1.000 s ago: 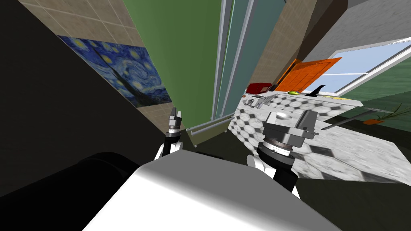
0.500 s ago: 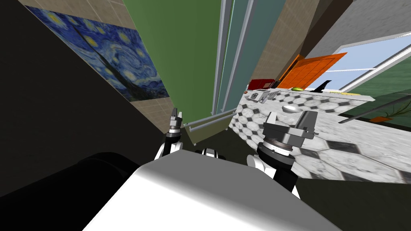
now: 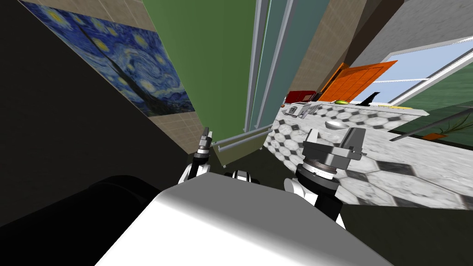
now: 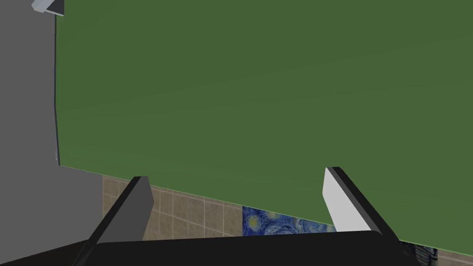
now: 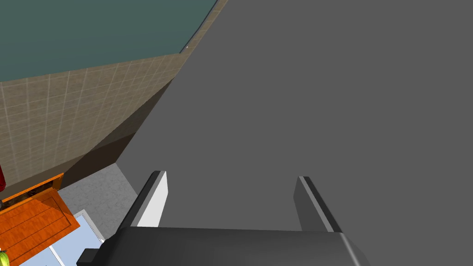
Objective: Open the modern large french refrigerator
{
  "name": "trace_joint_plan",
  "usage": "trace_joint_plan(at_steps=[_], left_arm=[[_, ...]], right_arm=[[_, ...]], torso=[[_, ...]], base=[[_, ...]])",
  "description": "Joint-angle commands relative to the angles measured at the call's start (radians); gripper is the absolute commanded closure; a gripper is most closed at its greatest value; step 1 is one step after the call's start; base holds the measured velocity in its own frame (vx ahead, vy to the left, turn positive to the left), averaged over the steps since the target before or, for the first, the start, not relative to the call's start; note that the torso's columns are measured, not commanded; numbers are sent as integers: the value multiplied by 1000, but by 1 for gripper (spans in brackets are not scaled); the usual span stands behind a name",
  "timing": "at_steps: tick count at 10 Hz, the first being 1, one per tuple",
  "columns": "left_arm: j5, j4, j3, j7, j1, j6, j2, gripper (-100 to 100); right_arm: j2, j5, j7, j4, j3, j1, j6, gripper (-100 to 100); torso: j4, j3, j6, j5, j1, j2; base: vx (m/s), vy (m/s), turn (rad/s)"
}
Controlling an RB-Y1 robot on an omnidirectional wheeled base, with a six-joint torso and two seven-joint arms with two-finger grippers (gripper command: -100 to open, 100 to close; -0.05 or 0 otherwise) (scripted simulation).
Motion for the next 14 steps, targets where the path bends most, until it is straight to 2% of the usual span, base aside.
trace_joint_plan(at_steps=[1,8,9,14], left_arm=[[-1,64,-5,-2,-16,1,29,-100],[-6,276,-23,-9,-65,-5,70,-100],[-6,287,-23,-9,-65,-5,70,-100],[-10,474,-37,-15,-107,-9,77,-100]], right_arm=[[0,0,0,0,0,0,0,0],[0,0,0,0,0,0,0,0],[0,0,0,0,0,0,0,0],[0,0,0,0,0,0,0,0]], torso=[[0,0,0,0,0,0],[0,0,0,0,0,0],[0,0,0,0,0,0],[0,0,0,0,1,0]], base=[[4,21,-15],[3,31,-21],[2,25,-8],[2,31,-22]])
